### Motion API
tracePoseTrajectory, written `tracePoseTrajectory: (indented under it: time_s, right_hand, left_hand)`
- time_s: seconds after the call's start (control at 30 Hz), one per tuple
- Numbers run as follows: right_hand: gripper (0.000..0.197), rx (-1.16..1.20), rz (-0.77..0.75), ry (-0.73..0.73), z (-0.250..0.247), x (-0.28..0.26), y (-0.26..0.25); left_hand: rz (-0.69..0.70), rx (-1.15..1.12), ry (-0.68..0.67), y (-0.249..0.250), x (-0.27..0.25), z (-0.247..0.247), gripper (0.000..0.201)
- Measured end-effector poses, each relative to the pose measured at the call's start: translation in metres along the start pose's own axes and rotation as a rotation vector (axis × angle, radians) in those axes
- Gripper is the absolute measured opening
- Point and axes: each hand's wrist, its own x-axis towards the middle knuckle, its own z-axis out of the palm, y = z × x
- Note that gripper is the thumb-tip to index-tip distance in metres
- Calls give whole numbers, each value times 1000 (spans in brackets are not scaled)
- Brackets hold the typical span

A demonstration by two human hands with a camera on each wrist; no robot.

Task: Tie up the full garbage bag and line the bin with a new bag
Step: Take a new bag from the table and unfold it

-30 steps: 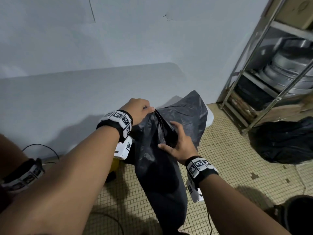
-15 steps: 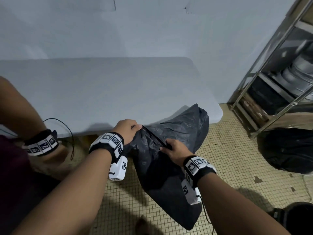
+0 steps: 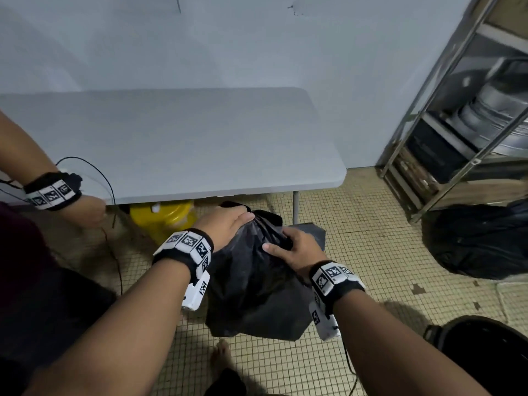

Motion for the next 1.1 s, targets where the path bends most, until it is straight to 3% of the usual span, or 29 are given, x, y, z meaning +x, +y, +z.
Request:
tracePoseTrajectory:
  time_s: [0.2, 0.3, 0.37, 0.43, 0.53, 0.67, 0.73, 0.87, 0.97, 1.1]
  right_hand:
    - [37, -57, -18, 165, -17, -42, 36]
    - [27, -83, -42, 206, -25, -59, 55]
    - [22, -98, -62, 254, -30, -68, 65]
    - [22, -105, -73, 304, -34, -74, 70]
    - [29, -69, -128, 362, -38, -80, 69]
    - [16, 95, -181, 314, -41, -84, 58]
    - [27, 71, -188, 301, -44, -82, 53]
    - [20, 111, -166, 187, -56, -76, 46]
    - [14, 137, -174, 163, -64, -69, 35]
    - [5, 1, -206, 143, -77, -57, 15]
  left_hand:
    - [126, 17, -32, 70, -3, 24, 42]
    - [175, 120, -186, 92, -1, 27, 50]
    - [206, 260, -270, 106, 2, 27, 41]
    - [222, 274, -264, 116, 4, 26, 28]
    - [265, 149, -186, 123, 1, 24, 36]
    - [217, 164, -176, 123, -5, 22, 49]
    - [203, 197, -174, 118, -8, 22, 54]
    - [232, 441, -242, 101, -11, 18, 57]
    - [297, 588, -246, 90, -9, 12, 46]
    - [324, 659, -250, 81, -1, -3, 30]
